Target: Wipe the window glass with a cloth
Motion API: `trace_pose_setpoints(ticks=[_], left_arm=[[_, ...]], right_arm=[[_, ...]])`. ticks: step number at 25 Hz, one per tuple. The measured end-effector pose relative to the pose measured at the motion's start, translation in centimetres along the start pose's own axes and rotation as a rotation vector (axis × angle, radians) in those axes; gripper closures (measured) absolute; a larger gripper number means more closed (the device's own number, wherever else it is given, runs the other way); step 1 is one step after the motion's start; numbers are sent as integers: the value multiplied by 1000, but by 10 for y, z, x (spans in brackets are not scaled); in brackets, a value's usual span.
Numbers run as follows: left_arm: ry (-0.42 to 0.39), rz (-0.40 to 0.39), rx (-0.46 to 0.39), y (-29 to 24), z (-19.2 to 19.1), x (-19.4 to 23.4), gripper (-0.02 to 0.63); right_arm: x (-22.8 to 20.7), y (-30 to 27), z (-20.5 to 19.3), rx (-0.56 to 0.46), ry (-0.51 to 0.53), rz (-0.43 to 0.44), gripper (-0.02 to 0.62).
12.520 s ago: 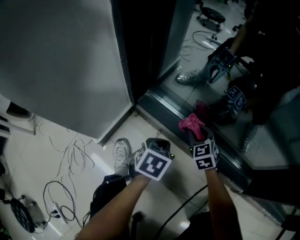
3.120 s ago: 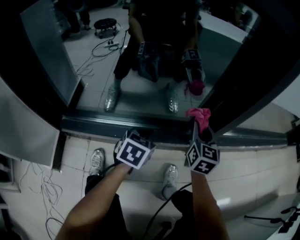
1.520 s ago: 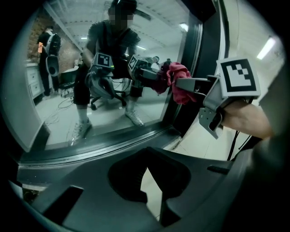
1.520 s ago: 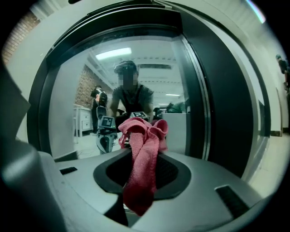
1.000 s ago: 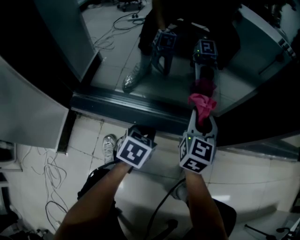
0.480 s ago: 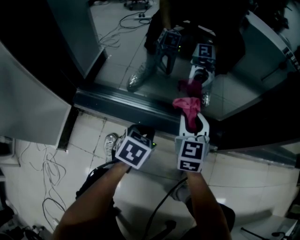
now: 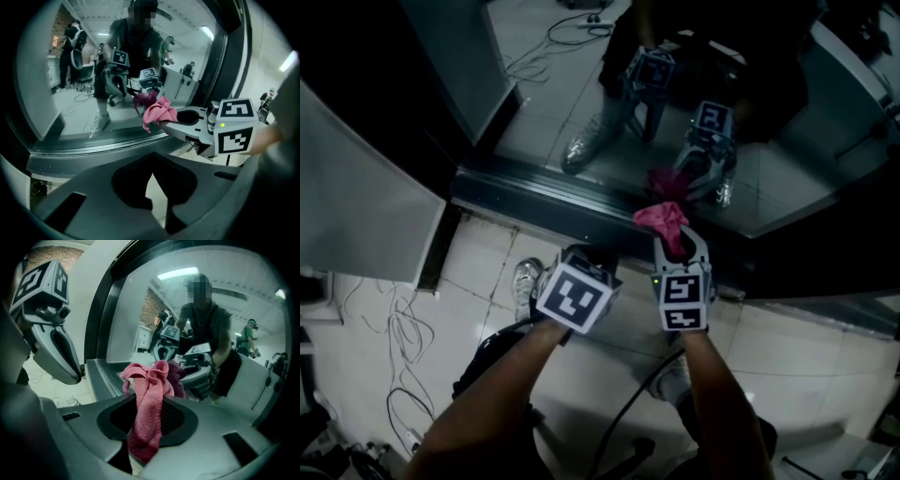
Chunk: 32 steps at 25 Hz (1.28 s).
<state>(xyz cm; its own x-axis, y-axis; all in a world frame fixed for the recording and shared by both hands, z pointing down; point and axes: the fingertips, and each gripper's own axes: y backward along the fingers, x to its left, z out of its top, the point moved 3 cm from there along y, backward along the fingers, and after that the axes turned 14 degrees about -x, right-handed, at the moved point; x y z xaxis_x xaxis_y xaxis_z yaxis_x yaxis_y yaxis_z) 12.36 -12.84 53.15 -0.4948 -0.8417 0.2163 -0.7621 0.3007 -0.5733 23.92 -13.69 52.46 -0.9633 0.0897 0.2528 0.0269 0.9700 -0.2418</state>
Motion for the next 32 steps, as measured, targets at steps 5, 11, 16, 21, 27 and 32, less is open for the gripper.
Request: trace_pose_setpoints(ticks=[5, 11, 16, 21, 27, 32], left_arm=[[-2, -10, 10, -6, -2, -9, 601], [16, -21, 15, -9, 0, -10, 601], [12, -2, 16, -7, -1, -5, 601], [12, -16, 9, -14, 1, -10, 601], [-4, -28, 3, -21, 5, -17, 601], [-31, -58, -14, -35, 12, -41, 601]], right_arm=[[10, -7, -39, 84, 18, 59, 479], [22, -22, -74, 184, -11, 90, 479], [27, -29, -96, 293, -22, 128, 479], [27, -16, -95, 284, -86, 124, 479], [-2, 34, -62, 166, -222, -16, 479], [-47, 81, -50, 120, -273, -174, 479]])
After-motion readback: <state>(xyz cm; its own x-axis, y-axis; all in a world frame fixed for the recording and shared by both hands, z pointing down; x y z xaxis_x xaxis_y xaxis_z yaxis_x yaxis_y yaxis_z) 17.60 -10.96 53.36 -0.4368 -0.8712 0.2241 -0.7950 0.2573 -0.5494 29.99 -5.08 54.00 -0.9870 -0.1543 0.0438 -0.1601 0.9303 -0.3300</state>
